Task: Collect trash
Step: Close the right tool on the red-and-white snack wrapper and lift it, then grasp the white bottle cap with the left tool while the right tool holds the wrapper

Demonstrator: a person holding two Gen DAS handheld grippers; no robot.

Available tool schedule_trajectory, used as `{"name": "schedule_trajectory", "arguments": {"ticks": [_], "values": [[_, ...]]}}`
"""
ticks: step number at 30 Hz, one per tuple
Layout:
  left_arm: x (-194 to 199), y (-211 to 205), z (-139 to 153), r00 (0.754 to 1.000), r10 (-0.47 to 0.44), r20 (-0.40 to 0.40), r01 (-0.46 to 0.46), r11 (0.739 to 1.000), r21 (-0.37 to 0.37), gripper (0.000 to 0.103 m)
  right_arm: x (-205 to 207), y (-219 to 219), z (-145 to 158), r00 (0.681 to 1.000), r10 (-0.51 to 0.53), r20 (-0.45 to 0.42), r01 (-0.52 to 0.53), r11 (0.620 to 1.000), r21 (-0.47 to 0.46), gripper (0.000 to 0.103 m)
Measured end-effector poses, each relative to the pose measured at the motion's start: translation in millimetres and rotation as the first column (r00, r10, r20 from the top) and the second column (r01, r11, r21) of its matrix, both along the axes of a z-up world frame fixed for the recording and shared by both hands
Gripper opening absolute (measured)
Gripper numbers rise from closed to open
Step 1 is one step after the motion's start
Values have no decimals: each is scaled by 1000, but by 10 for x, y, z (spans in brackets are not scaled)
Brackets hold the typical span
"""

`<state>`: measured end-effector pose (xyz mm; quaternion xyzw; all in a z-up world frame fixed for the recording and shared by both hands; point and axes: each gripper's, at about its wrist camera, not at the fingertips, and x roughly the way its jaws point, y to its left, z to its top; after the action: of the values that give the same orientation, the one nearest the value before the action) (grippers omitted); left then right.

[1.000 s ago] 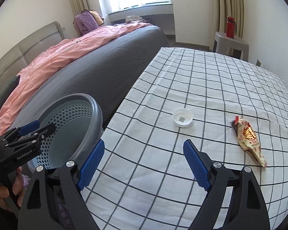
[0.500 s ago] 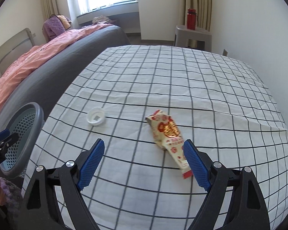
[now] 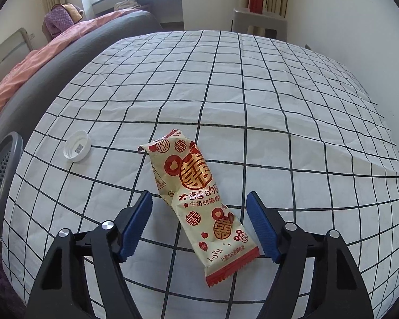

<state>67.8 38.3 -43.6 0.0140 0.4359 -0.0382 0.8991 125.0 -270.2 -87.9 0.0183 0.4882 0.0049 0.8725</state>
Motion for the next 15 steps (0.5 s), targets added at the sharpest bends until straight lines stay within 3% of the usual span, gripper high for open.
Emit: {"name": "schedule_trajectory", "arguments": {"ticks": [5, 15], "values": [[18, -125, -56, 1000, -24, -13, 24, 1000, 12, 68, -4, 0, 23, 1000, 7, 10, -7, 1000, -4, 45], [155, -523, -85, 994, -106, -40, 107, 994, 23, 68, -57, -148, 247, 998, -26, 61, 20, 995, 102, 42]]}}
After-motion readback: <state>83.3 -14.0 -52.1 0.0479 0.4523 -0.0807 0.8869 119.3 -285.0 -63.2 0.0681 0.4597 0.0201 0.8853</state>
